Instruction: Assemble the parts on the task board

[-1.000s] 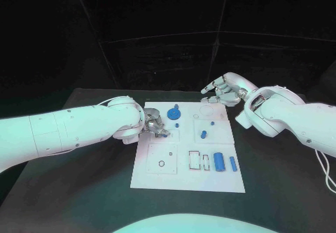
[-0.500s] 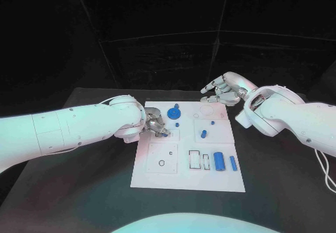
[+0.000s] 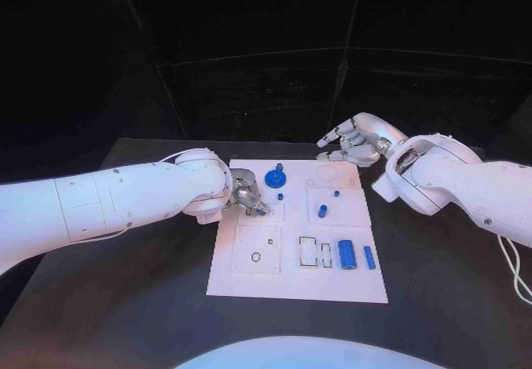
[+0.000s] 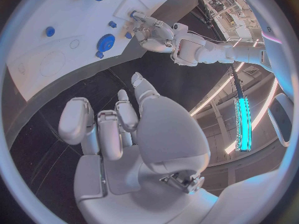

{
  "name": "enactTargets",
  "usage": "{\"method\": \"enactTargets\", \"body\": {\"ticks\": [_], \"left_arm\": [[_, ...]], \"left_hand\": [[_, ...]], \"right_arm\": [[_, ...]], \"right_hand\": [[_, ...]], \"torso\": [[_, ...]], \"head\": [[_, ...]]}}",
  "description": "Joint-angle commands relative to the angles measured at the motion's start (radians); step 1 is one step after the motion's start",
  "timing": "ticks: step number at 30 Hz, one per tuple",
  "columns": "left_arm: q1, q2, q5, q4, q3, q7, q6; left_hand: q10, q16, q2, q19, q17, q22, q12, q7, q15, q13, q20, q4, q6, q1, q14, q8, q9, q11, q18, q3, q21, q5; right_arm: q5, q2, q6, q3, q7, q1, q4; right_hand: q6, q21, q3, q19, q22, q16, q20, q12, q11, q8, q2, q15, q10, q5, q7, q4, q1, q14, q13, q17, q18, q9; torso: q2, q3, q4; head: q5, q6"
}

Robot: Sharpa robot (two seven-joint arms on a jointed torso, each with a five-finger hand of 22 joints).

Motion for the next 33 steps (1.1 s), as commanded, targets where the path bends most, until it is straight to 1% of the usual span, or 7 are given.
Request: {"method": "enactTargets", "body": {"ticks": [1, 7, 14, 22, 33], "left_arm": [[-0.001, 0.006, -0.001, -0.005, -0.001, -0.008, 0.014], [-0.001, 0.011, 0.0, -0.011, -0.001, -0.008, 0.024], [-0.001, 0.017, 0.002, -0.019, -0.001, -0.008, 0.03], [0.0, 0.021, 0.012, -0.028, -0.001, -0.008, 0.032], [0.0, 0.023, 0.024, -0.036, -0.001, -0.008, 0.03]], "left_hand": [[0.008, 0.003, 0.002, 0.041, 0.263, 0.1, 0.007, 0.0, -0.005, 0.002, -0.008, 0.002, 0.01, -0.009, 0.104, -0.006, -0.001, 0.001, -0.017, -0.009, 0.006, 0.003], [0.014, 0.003, 0.005, 0.043, 0.263, 0.106, 0.014, -0.002, -0.006, 0.01, -0.009, 0.019, 0.019, -0.027, 0.104, -0.007, -0.003, -0.001, -0.018, -0.035, 0.009, 0.003], [0.017, 0.003, 0.01, 0.043, 0.263, 0.106, 0.018, -0.003, -0.007, 0.014, -0.01, 0.039, 0.025, -0.047, 0.104, -0.01, -0.005, -0.002, -0.018, -0.063, 0.008, 0.003], [0.02, 0.003, 0.015, 0.044, 0.263, 0.109, 0.022, -0.004, -0.007, 0.019, -0.011, 0.056, 0.03, -0.062, 0.104, -0.012, -0.007, -0.002, -0.019, -0.083, 0.009, 0.003], [0.022, 0.003, 0.016, 0.045, 0.263, 0.112, 0.023, -0.004, -0.008, 0.022, -0.011, 0.079, 0.035, -0.083, 0.104, -0.015, -0.009, -0.003, -0.019, -0.109, 0.01, 0.003]], "right_arm": [[-0.002, 0.001, 0.004, 0.001, 0.003, 0.002, 0.001], [-0.002, 0.001, 0.005, 0.001, 0.002, 0.002, 0.001], [-0.002, 0.0, 0.006, 0.001, 0.001, 0.002, 0.002], [-0.002, 0.0, 0.006, 0.001, 0.001, 0.002, 0.002], [-0.002, 0.0, 0.006, 0.001, 0.001, 0.002, 0.002]], "right_hand": [[0.003, -0.006, -0.001, -0.005, -0.001, -0.004, -0.003, -0.001, 0.002, 0.003, 0.007, -0.007, -0.002, 0.006, -0.001, 0.004, -0.007, 0.066, -0.001, 0.111, 0.006, -0.001], [0.003, -0.006, -0.001, -0.005, -0.001, -0.004, -0.003, -0.001, 0.002, 0.003, 0.007, -0.007, -0.002, 0.006, -0.001, 0.004, -0.007, 0.066, -0.001, 0.111, 0.006, -0.001], [0.003, -0.006, -0.001, -0.005, -0.001, -0.005, -0.003, -0.001, 0.002, 0.003, 0.008, -0.007, -0.003, 0.007, -0.001, 0.005, -0.008, 0.066, -0.002, 0.111, 0.006, -0.001], [0.003, -0.006, -0.001, -0.005, -0.001, -0.005, -0.003, -0.001, 0.002, 0.003, 0.008, -0.007, -0.003, 0.007, -0.001, 0.005, -0.008, 0.066, -0.002, 0.111, 0.006, -0.001], [0.003, -0.007, -0.002, -0.005, -0.002, -0.006, -0.003, -0.002, 0.002, 0.004, 0.009, -0.007, -0.003, 0.007, -0.002, 0.006, -0.008, 0.066, -0.003, 0.11, 0.007, -0.001]], "torso": [[0.001, 0.0002, -0.001], [0.001, -0.0002, 0.0004], [0.0, -0.0002, 0.0002], [0.001, -0.0002, 0.0005], [0.001, -0.0001, 0.0013]], "head": [[0.0, 0.0], [-0.002, -0.003], [-0.004, -0.003], [-0.006, -0.004], [-0.007, -0.004]]}}
